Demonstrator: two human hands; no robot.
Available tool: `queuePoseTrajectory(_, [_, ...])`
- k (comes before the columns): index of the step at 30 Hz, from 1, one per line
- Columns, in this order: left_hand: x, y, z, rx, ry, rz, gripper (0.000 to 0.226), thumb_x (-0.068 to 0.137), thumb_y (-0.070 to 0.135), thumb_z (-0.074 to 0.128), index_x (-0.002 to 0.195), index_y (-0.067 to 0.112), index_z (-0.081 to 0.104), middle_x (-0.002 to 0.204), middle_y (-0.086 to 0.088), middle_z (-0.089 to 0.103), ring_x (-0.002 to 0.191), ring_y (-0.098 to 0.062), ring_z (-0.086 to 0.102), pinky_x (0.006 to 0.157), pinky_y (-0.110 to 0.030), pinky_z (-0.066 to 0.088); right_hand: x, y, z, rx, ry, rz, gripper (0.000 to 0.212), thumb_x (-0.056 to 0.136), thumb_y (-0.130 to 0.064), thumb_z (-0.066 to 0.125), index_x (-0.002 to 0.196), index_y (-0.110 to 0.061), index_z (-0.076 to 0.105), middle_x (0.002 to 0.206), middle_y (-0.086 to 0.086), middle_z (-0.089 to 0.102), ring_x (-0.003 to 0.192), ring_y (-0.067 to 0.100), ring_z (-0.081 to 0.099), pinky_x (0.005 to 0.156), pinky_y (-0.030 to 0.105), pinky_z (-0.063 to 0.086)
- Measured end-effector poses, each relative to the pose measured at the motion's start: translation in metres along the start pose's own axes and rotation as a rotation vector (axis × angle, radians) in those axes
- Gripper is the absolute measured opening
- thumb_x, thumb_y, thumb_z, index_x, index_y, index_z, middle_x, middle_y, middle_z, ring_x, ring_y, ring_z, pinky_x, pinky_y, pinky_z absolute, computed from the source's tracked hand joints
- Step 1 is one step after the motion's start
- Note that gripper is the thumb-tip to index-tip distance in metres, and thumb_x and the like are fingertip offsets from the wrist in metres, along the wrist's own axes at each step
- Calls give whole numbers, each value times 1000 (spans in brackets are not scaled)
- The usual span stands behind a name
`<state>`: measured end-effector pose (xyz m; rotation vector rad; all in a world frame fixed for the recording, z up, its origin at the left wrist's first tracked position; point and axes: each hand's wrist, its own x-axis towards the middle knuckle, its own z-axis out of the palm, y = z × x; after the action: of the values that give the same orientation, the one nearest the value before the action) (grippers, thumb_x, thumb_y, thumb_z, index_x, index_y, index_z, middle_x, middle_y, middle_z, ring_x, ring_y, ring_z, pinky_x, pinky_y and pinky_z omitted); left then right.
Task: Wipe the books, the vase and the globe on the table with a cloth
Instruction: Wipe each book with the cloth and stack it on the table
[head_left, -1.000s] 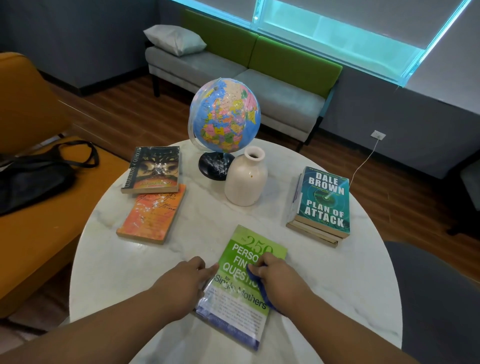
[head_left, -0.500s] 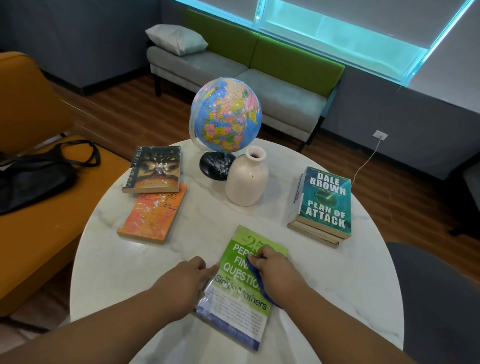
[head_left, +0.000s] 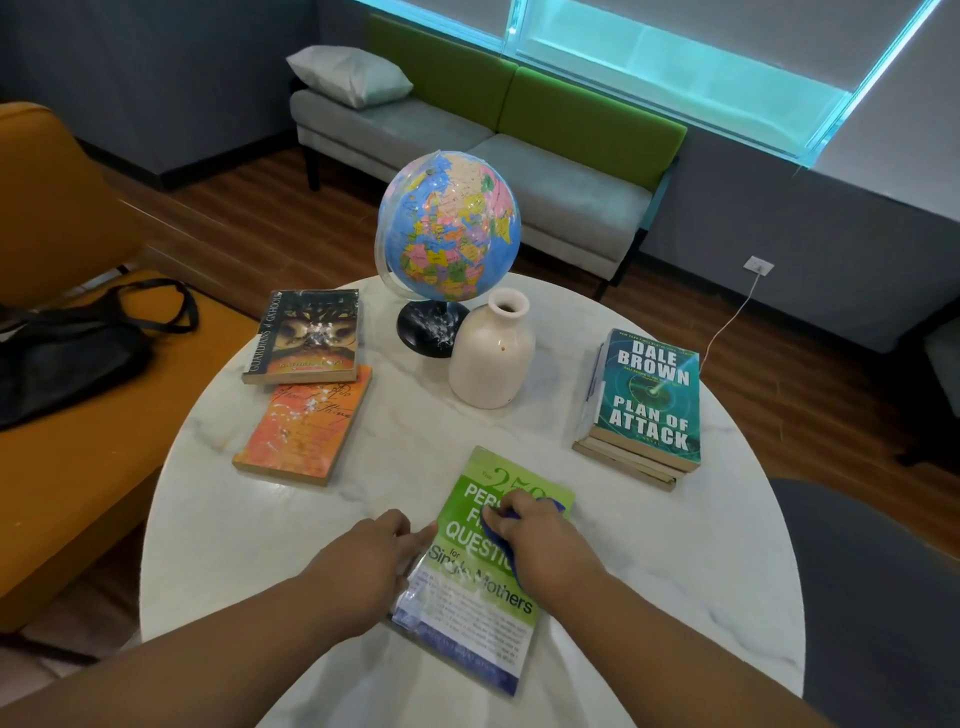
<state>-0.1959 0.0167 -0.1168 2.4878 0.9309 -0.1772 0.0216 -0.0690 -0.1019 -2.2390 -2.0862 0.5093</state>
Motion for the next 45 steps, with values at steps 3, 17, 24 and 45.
queuePoseTrajectory(3, [0, 1, 1, 8, -1, 5, 65, 94, 27, 48, 152, 36, 18, 129, 6, 40, 113, -15, 46, 91, -27, 43, -11, 3, 7, -62, -85, -181, 44, 93, -7, 49, 130, -31, 55, 125, 5, 45, 111, 26, 45, 84, 25, 34])
queuePoseTrajectory(17, [0, 0, 1, -16, 7, 7, 64, 95, 25, 48, 151, 35, 20, 126, 4, 42, 110, -16, 47, 90, -28, 44, -43, -2, 13, 64, 49, 63, 24, 92, -45, 56, 89, -21, 59, 97, 5, 61, 80, 16, 57, 69, 29, 45])
queuePoseTrajectory(24, [1, 1, 0, 16, 10, 14, 63, 95, 27, 47, 152, 33, 20, 128, 4, 42, 111, -16, 47, 93, -28, 44, -41, 25, 6, 324, 228, 298, 18, 88, -19, 65, 70, -23, 61, 88, 19, 63, 78, 28, 63, 79, 49, 55])
queuePoseTrajectory(45, [2, -1, -11, 18, -142, 42, 92, 81, 39, 68, 153, 34, 10, 136, 5, 36, 121, -17, 41, 101, -29, 40, -76, -8, 24, 131, 15, 50, 17, 95, -38, 53, 94, -23, 60, 95, -6, 58, 82, 9, 56, 67, 22, 43])
